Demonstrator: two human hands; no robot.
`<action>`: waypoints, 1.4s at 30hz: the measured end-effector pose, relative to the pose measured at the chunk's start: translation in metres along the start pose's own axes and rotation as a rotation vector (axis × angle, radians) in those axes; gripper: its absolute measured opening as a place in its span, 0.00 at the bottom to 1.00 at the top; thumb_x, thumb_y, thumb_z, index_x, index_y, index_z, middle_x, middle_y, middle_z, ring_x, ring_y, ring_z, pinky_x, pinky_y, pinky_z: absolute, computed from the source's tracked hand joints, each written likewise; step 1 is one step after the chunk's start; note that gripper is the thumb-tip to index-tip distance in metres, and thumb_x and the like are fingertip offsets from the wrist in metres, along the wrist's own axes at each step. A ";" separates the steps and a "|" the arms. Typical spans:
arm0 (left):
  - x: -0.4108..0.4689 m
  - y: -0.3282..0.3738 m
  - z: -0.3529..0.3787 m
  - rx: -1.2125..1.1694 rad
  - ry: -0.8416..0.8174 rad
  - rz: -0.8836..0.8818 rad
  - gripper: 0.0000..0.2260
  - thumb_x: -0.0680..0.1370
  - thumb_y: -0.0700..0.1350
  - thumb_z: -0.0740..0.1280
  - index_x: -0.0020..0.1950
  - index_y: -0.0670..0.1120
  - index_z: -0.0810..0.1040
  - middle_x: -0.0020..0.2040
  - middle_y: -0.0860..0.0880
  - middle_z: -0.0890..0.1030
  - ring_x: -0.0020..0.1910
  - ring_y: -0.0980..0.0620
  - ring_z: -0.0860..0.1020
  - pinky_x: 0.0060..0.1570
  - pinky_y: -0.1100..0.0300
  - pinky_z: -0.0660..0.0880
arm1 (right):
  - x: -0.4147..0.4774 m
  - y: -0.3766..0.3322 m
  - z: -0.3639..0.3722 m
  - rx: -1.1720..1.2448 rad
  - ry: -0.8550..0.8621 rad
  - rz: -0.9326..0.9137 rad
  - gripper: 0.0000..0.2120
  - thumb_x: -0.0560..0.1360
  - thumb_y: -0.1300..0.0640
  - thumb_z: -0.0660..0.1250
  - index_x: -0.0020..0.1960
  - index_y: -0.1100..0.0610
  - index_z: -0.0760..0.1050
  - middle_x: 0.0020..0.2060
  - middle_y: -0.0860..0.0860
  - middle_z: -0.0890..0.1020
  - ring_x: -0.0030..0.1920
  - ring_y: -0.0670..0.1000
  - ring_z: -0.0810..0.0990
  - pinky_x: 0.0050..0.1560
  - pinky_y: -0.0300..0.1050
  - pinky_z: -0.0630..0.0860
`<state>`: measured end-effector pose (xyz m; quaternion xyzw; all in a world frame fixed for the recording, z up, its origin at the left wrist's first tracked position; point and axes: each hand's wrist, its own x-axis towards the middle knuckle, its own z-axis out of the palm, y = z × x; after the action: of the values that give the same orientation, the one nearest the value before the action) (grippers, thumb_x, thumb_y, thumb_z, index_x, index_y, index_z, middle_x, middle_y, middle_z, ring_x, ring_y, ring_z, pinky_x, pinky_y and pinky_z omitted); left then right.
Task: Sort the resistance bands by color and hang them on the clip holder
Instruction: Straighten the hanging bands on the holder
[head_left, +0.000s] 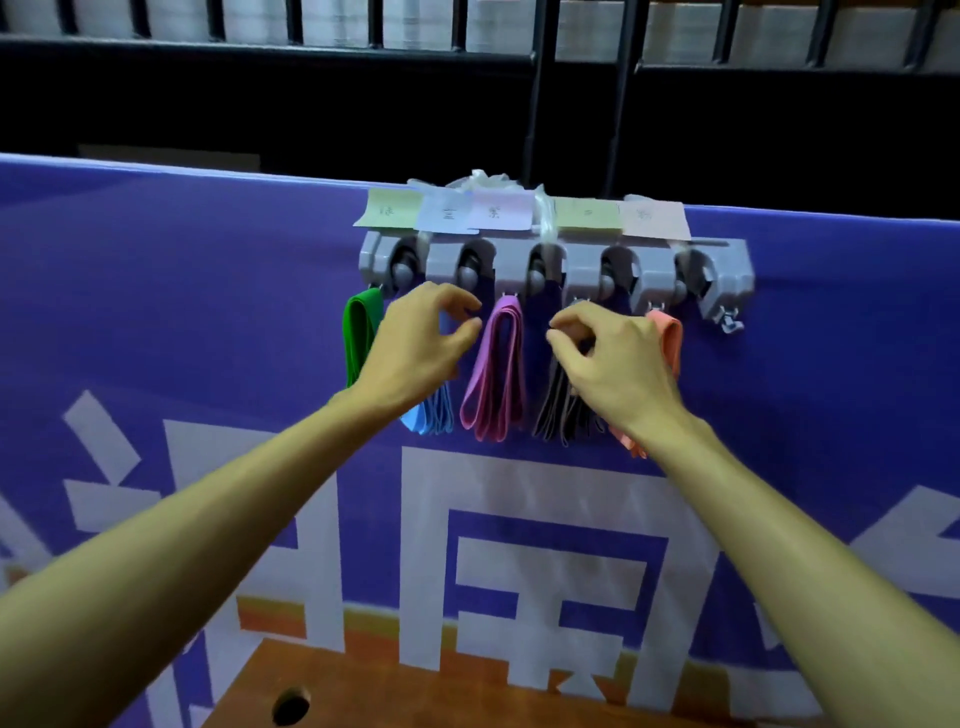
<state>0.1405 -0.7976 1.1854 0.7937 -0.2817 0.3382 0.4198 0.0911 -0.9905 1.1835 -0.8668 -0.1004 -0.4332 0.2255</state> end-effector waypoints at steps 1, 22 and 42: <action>0.002 -0.008 -0.001 0.012 -0.014 0.015 0.11 0.78 0.46 0.67 0.60 0.47 0.78 0.55 0.48 0.79 0.26 0.52 0.80 0.30 0.66 0.76 | 0.006 -0.007 0.008 0.018 -0.025 0.041 0.08 0.77 0.51 0.65 0.54 0.50 0.79 0.42 0.45 0.84 0.34 0.48 0.82 0.46 0.47 0.79; 0.009 -0.038 0.023 -0.217 -0.168 -0.017 0.11 0.81 0.43 0.59 0.55 0.51 0.80 0.38 0.48 0.84 0.20 0.50 0.78 0.32 0.59 0.79 | 0.030 -0.036 0.041 -0.106 0.026 0.171 0.11 0.78 0.43 0.62 0.53 0.42 0.81 0.34 0.45 0.84 0.26 0.47 0.80 0.50 0.50 0.79; -0.010 -0.058 0.043 -0.073 -0.069 -0.020 0.10 0.80 0.48 0.62 0.50 0.48 0.82 0.28 0.49 0.80 0.23 0.49 0.78 0.33 0.52 0.79 | 0.026 -0.028 0.035 -0.248 -0.036 0.231 0.12 0.74 0.55 0.59 0.50 0.52 0.81 0.40 0.52 0.84 0.37 0.60 0.81 0.48 0.53 0.79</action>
<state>0.1902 -0.8043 1.1322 0.7918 -0.3001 0.2960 0.4420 0.1210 -0.9496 1.1948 -0.9014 0.0503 -0.3978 0.1634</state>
